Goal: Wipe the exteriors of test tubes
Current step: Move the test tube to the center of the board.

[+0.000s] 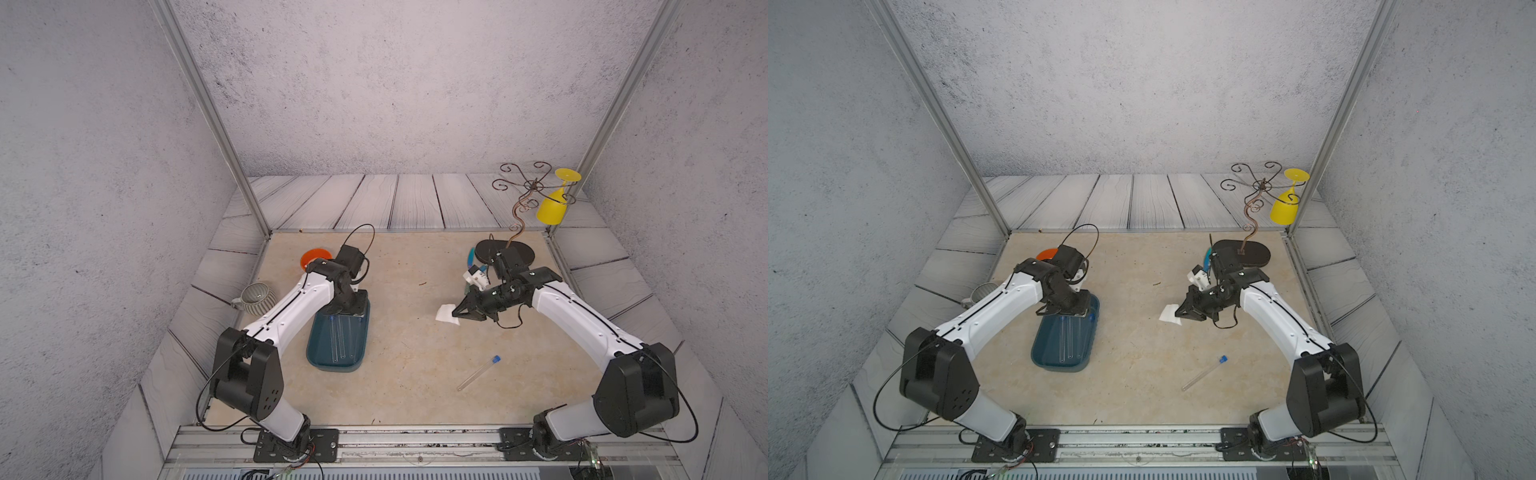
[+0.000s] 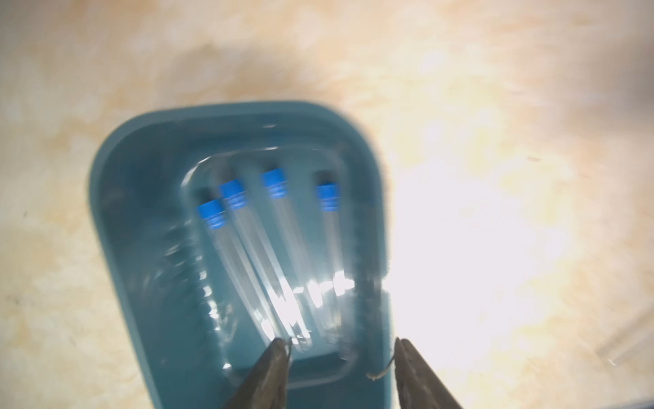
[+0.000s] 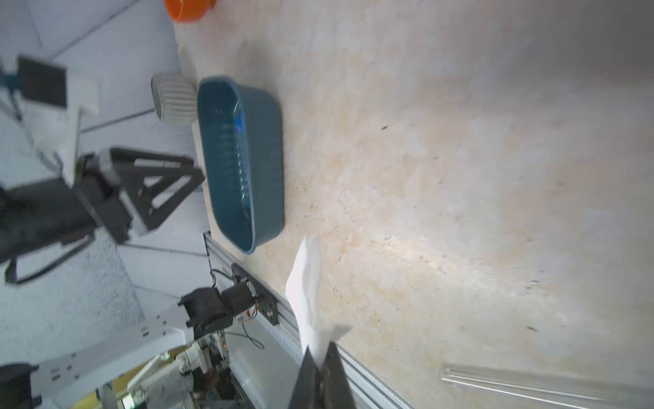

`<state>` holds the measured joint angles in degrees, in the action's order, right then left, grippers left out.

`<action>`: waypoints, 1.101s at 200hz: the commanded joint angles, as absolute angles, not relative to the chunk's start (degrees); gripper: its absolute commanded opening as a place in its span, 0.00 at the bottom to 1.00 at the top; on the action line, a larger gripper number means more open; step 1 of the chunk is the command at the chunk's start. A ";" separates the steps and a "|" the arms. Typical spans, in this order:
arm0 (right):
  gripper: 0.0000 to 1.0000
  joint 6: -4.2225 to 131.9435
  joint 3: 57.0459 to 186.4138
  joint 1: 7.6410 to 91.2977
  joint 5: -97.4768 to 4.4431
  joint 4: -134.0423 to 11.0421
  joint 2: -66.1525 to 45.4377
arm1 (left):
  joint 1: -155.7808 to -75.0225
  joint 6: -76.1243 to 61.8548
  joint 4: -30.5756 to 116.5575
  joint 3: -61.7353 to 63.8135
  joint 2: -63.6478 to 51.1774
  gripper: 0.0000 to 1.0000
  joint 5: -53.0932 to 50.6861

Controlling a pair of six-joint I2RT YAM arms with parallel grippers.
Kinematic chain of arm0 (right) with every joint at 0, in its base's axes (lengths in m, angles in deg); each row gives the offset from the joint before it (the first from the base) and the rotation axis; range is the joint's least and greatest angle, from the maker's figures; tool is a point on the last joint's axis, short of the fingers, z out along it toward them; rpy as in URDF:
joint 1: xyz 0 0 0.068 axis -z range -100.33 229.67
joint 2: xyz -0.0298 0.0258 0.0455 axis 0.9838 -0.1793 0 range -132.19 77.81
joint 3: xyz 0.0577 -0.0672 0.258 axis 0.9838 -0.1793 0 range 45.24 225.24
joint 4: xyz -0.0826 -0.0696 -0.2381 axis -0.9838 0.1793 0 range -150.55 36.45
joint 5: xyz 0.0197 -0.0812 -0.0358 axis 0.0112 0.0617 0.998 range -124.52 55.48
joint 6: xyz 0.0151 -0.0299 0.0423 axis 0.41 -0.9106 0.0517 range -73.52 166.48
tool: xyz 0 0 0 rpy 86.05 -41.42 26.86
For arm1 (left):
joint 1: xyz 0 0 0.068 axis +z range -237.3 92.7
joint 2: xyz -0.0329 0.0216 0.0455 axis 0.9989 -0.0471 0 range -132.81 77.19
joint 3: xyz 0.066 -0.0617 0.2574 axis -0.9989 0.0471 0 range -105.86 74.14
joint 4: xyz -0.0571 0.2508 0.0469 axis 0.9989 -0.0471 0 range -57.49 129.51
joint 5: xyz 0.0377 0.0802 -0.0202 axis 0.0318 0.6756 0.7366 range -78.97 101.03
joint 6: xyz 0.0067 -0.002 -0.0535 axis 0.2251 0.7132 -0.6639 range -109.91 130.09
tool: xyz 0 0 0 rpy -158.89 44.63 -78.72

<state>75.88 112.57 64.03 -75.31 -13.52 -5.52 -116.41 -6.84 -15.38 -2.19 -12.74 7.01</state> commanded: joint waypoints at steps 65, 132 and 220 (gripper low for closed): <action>0.05 77.62 102.95 91.65 -63.09 -5.09 -2.00 | -150.81 -1.15 -13.53 -25.74 -34.88 0.69 6.50; 0.05 76.38 102.28 101.77 -62.18 -6.33 -1.80 | -160.25 -1.17 -7.99 -38.97 -54.00 0.74 6.49; 0.05 77.60 98.46 102.96 -64.54 -7.93 1.49 | -159.88 -3.21 -7.05 -42.50 -63.35 0.42 15.99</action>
<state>77.52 100.02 102.79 -63.55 -7.86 -0.71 -160.69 -2.41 -5.35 -41.88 -60.97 11.93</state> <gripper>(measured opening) 0.048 0.469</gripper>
